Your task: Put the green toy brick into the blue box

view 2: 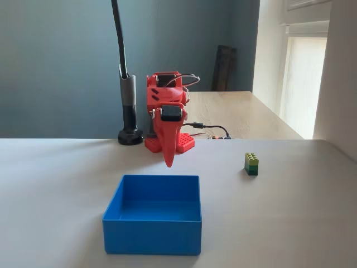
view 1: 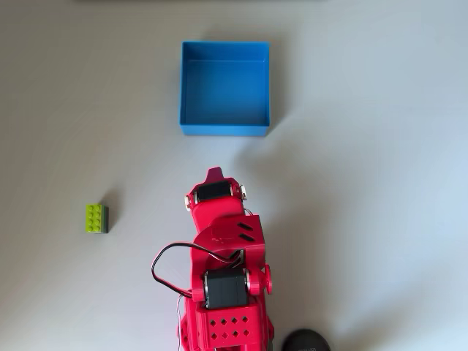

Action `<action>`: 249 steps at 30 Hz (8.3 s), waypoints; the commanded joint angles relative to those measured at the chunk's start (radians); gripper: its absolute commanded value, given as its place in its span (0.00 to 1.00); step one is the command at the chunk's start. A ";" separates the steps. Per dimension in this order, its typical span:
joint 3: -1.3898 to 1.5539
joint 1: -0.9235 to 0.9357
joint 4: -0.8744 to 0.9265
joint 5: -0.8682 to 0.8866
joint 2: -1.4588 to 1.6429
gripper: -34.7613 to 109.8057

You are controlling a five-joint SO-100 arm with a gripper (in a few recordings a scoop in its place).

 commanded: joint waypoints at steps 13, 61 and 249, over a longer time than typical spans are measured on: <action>0.012 -0.008 0.011 -0.009 0.011 0.24; 0.008 -0.035 -0.012 0.014 0.011 0.24; -1.925 -0.167 0.397 -0.288 -1.875 0.24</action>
